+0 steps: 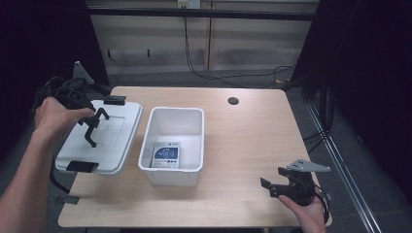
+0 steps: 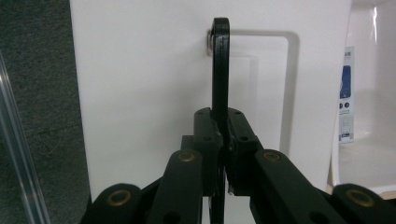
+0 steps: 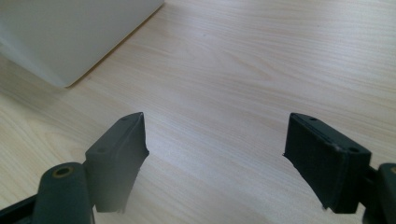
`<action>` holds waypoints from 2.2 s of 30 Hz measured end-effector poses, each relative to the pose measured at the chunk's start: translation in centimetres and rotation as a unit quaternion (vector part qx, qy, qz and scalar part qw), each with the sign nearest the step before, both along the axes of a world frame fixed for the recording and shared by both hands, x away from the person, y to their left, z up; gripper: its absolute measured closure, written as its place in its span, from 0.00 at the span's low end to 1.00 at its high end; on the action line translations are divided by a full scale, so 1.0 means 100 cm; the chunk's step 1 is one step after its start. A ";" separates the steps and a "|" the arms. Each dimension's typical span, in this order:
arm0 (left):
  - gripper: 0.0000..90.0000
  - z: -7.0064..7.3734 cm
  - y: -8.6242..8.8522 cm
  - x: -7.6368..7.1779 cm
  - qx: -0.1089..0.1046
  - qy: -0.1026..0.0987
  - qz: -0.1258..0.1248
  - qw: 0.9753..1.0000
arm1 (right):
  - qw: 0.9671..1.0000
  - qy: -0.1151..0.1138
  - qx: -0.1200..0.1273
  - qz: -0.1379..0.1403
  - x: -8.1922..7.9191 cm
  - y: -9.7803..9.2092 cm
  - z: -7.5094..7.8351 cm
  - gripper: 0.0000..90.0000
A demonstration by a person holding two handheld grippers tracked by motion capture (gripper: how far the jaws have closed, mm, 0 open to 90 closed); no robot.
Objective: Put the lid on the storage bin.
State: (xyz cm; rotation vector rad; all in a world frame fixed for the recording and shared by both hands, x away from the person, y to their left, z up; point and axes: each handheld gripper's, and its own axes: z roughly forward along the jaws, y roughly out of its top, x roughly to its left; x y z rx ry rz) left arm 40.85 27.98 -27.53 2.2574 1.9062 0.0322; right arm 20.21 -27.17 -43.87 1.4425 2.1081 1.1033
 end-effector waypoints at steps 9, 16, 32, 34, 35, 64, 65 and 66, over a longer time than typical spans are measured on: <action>0.94 0.007 -0.010 0.000 -0.004 0.002 -0.014 1.000 | 1.000 0.002 -0.002 -0.002 0.001 0.000 0.000 0.22; 0.94 0.014 -0.024 0.001 -0.004 0.001 -0.027 1.000 | 1.000 0.003 -0.002 -0.001 0.001 0.000 -0.001 0.22; 0.94 0.020 -0.058 0.003 -0.002 0.005 -0.047 0.999 | 1.000 0.003 -0.001 0.000 0.001 0.000 -0.001 0.22; 0.94 0.020 -0.063 0.003 -0.002 0.005 -0.044 0.999 | 1.000 0.003 -0.001 0.000 0.001 0.000 -0.001 0.22; 0.94 0.020 -0.064 0.003 -0.003 0.005 -0.040 0.999 | 1.000 0.003 -0.001 0.000 0.001 0.000 -0.001 0.22; 0.94 0.016 -0.117 0.008 -0.028 0.010 -0.001 1.000 | 1.000 0.004 -0.001 0.003 0.000 0.000 -0.001 0.22; 0.94 0.016 -0.118 0.008 -0.030 0.010 0.001 1.000 | 1.000 0.005 0.000 0.003 0.001 0.000 -0.001 0.22; 0.94 0.016 -0.118 0.008 -0.030 0.011 0.002 0.999 | 1.000 0.005 0.000 0.003 0.001 0.000 -0.001 0.22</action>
